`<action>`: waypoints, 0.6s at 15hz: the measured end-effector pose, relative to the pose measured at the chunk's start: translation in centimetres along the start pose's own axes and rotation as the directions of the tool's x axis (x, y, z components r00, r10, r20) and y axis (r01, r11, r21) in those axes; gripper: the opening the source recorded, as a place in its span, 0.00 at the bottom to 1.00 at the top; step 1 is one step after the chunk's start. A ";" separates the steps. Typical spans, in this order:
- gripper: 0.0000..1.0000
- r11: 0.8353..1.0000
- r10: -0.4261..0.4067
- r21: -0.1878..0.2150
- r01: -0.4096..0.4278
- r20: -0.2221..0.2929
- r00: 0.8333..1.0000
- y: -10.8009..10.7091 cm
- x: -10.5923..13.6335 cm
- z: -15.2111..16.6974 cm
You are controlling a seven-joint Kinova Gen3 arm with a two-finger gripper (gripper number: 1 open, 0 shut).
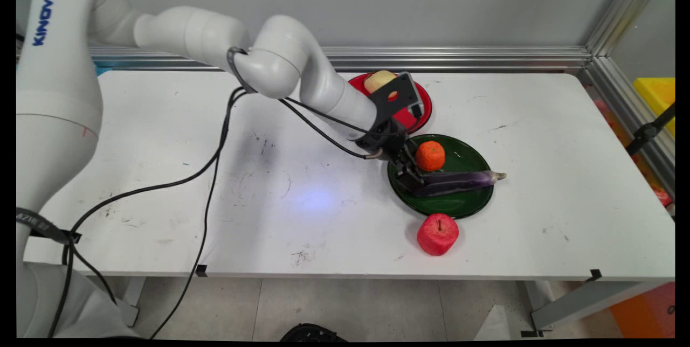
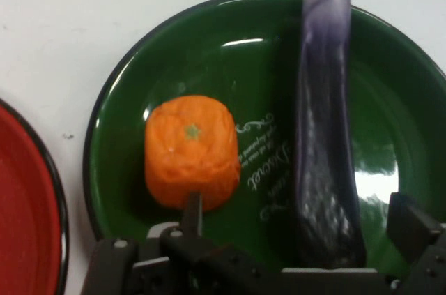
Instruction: Pick up the eggplant from the green plate
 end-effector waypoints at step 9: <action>1.00 1.000 -0.029 -0.001 0.029 -0.015 0.999 0.3 0.1 3.6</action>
